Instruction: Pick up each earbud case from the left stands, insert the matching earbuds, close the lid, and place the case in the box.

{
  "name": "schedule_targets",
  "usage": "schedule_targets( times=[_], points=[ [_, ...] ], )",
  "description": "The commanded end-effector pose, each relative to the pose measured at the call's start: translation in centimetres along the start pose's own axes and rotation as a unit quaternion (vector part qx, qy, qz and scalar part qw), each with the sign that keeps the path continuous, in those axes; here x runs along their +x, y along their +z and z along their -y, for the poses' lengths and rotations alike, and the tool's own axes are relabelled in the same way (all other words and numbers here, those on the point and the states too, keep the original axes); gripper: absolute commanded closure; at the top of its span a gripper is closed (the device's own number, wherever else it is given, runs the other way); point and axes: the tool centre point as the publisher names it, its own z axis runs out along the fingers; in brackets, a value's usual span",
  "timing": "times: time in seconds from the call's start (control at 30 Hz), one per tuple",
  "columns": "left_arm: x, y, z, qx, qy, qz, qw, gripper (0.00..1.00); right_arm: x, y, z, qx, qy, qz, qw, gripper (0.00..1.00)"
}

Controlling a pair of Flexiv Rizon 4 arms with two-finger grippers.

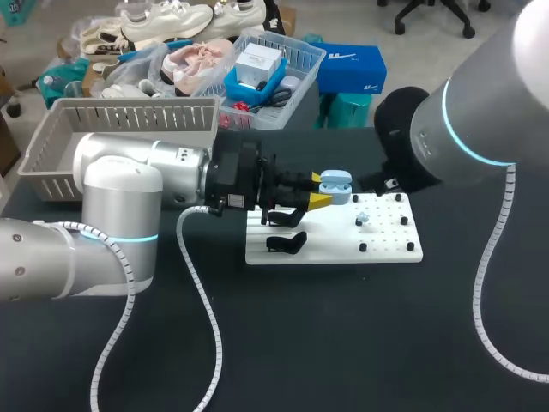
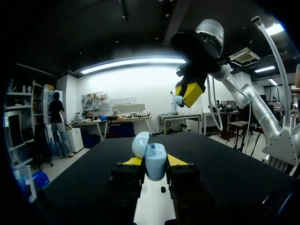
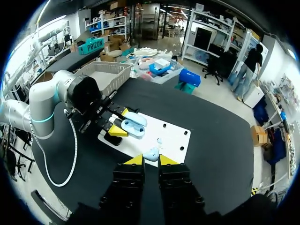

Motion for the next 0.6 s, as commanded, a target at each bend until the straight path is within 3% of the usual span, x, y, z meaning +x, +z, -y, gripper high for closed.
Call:
schedule_targets(
  times=[0.03, 0.2, 0.6],
  points=[
    [0.04, -0.01, -0.01, 0.0, 0.0, 0.001, 1.0, 1.0, 0.07, -0.04, -1.07, 0.085, 0.037, 0.015, 0.996, 1.0],
    [0.04, -0.01, -0.01, 0.0, 0.0, 0.001, 1.0, 1.0, 0.07, 0.07, -1.17, 0.115, 0.064, 0.01, 0.991, 1.0],
    [0.04, -0.01, -0.01, 0.0, 0.0, 0.001, 1.0, 1.0, 0.25, 0.0, -1.25, 0.121, 0.076, 0.005, 0.99, 1.0]
  ],
)
